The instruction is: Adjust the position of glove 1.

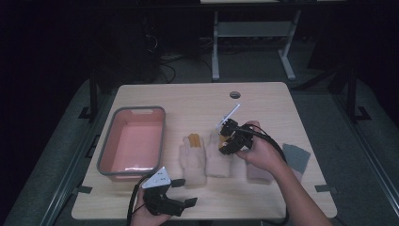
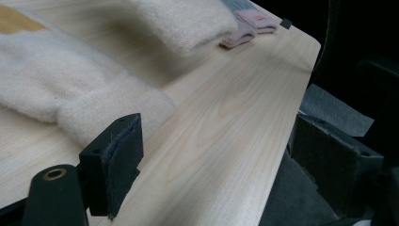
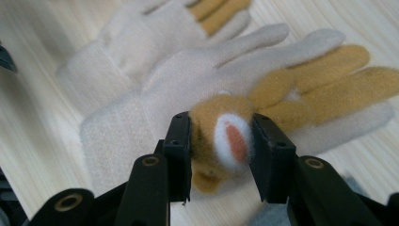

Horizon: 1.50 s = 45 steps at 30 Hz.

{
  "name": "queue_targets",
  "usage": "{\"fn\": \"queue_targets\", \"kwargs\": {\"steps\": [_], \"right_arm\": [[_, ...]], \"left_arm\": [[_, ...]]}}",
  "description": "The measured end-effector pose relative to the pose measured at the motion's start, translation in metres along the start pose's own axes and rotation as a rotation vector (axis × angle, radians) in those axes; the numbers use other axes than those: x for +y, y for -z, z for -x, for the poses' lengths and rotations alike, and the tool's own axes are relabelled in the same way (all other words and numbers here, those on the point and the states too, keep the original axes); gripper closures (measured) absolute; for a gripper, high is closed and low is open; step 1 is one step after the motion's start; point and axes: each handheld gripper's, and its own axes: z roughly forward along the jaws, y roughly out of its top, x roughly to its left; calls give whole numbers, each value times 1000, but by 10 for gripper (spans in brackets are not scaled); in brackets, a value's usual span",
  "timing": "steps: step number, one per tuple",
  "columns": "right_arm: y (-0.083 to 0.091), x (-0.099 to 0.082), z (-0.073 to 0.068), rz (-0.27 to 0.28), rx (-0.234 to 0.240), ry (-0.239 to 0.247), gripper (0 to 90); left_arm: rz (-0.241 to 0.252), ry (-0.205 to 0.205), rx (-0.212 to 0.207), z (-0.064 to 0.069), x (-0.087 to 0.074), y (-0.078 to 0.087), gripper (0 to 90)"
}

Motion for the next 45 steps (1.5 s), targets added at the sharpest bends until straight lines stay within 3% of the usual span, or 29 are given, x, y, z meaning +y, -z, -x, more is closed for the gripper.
{"fn": "queue_targets", "kwargs": {"steps": [22, 38, 45], "right_arm": [[-30, 44, -34, -1, 48, 141, 620], [-54, 58, -47, -34, 79, 182, 614], [-72, 54, -45, -63, 104, 168, 603]], "left_arm": [[2, 6, 1, 0, 1, 4, 178], [8, 15, -1, 1, 1, 5, 178], [7, 14, -3, 0, 1, 4, 178]]}}
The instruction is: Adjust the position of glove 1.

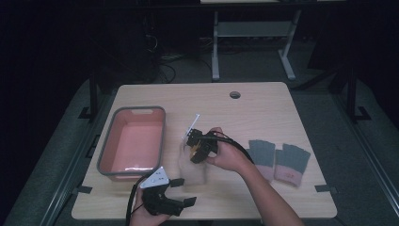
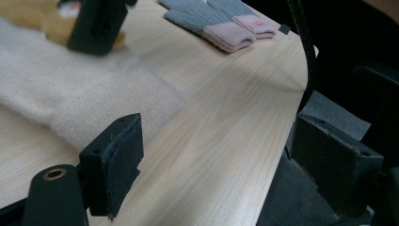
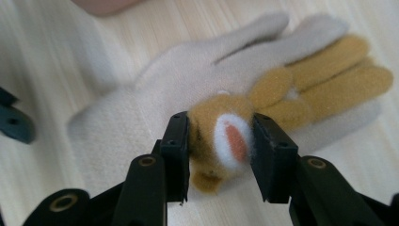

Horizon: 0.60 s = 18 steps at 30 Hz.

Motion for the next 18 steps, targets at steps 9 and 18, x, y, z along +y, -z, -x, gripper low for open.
{"fn": "queue_targets", "kwargs": {"steps": [9, 18], "right_arm": [[-5, -7, 4, 18, 27, -27, 564], [4, -7, 4, 56, 35, -26, 467]], "left_arm": [[1, 1, 2, 0, 0, -1, 178], [3, 3, 3, 0, 0, -1, 178]]}}
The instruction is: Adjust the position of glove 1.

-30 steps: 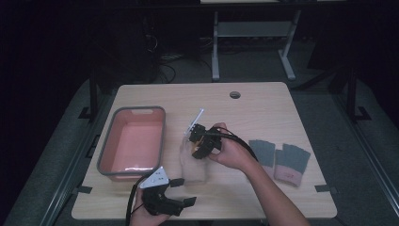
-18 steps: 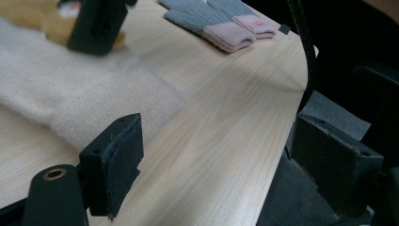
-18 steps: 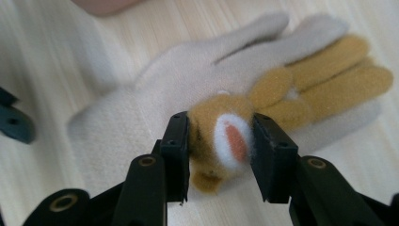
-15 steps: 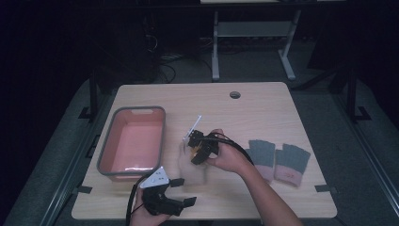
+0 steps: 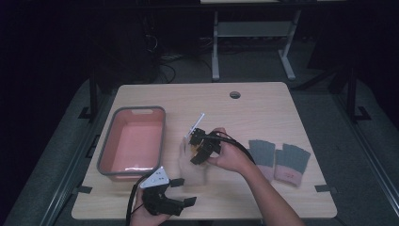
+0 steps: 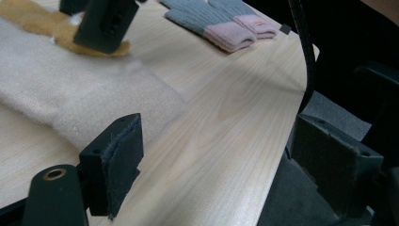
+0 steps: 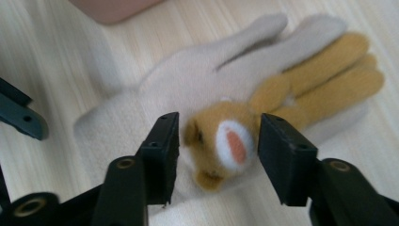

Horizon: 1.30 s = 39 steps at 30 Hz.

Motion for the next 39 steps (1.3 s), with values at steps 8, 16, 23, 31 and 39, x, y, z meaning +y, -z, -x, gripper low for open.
{"fn": "queue_targets", "kwargs": {"steps": [8, 16, 23, 31, 39], "right_arm": [[-5, 16, -7, 6, -21, 32, 378], [-25, 29, -13, -32, -67, 80, 343], [-36, 29, -14, -76, -101, 112, 322], [-37, 22, -12, -106, -111, 140, 325], [-26, 4, -2, -119, -116, 120, 325]], "left_arm": [[-4, -3, -1, 0, 0, 1, 178], [-1, 2, -1, 0, 0, 1, 178], [-2, -5, -4, 1, 0, 1, 179], [3, 2, -2, 0, 1, 1, 179], [-5, 14, -5, 0, 1, -3, 179]]}}
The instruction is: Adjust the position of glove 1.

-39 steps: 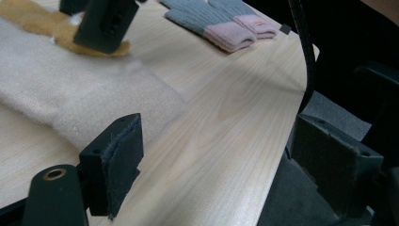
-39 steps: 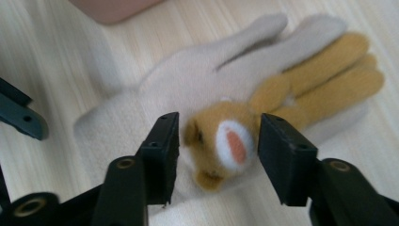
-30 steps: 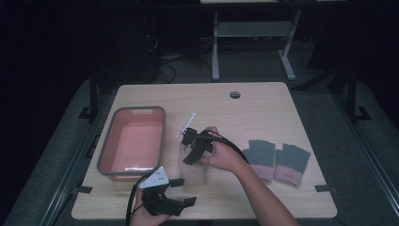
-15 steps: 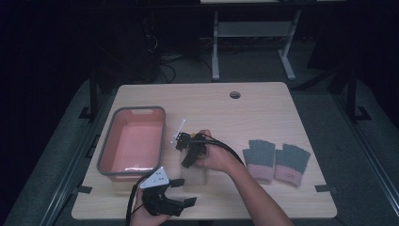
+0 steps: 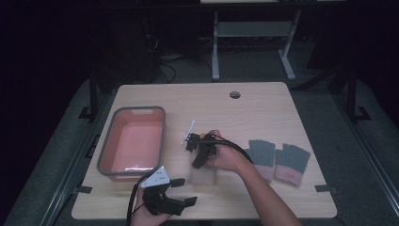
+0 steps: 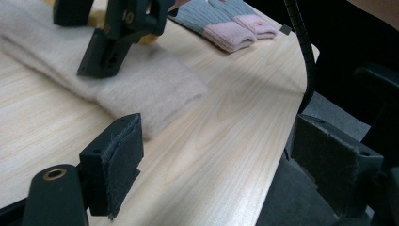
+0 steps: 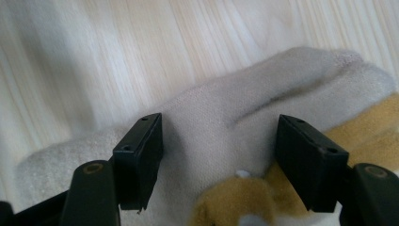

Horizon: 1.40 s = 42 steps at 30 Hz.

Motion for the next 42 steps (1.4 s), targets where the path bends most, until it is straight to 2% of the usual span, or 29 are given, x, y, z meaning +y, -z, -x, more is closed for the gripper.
{"fn": "queue_targets", "kwargs": {"steps": [9, 11, 14, 17, 18, 20, 22, 23, 29, 32, 33, 36, 37, 42], "right_arm": [[6, -21, 8, 9, 1, -35, 325], [8, -26, 9, 8, -4, -42, 325], [11, -36, 11, 9, -9, -57, 323], [13, -39, 13, 12, 1, -77, 317], [17, -42, 14, 33, 15, -103, 320], [20, -44, 14, 48, 24, -118, 320], [29, -50, 18, 99, 58, -173, 318], [29, -50, 18, 99, 58, -173, 318], [44, -68, 25, 148, 60, -252, 295], [49, -79, 28, 180, 79, -315, 286], [49, -79, 28, 180, 79, -315, 286], [51, -90, 33, 222, 89, -372, 281], [51, -90, 33, 222, 89, -372, 281], [52, -101, 37, 244, 103, -442, 296]], "left_arm": [[-6, 21, -8, 1, 5, -6, 184], [-6, 24, -10, 1, 8, -8, 186], [-3, 49, -26, 1, 14, -14, 197], [-10, 51, -21, 1, 19, -17, 200], [-13, 43, -19, 1, 21, -18, 202], [-14, 60, -18, 0, 24, -21, 205], [-29, 84, -8, -1, 30, -28, 208], [-29, 84, -8, -1, 30, -28, 208], [-58, 87, 6, -4, 40, -43, 226], [-85, 112, 13, -9, 45, -51, 226], [-85, 112, 13, -9, 45, -51, 228], [-104, 134, 23, -14, 49, -56, 230], [-104, 134, 23, -14, 49, -56, 230], [-116, 191, 29, -22, 50, -62, 233]]}}
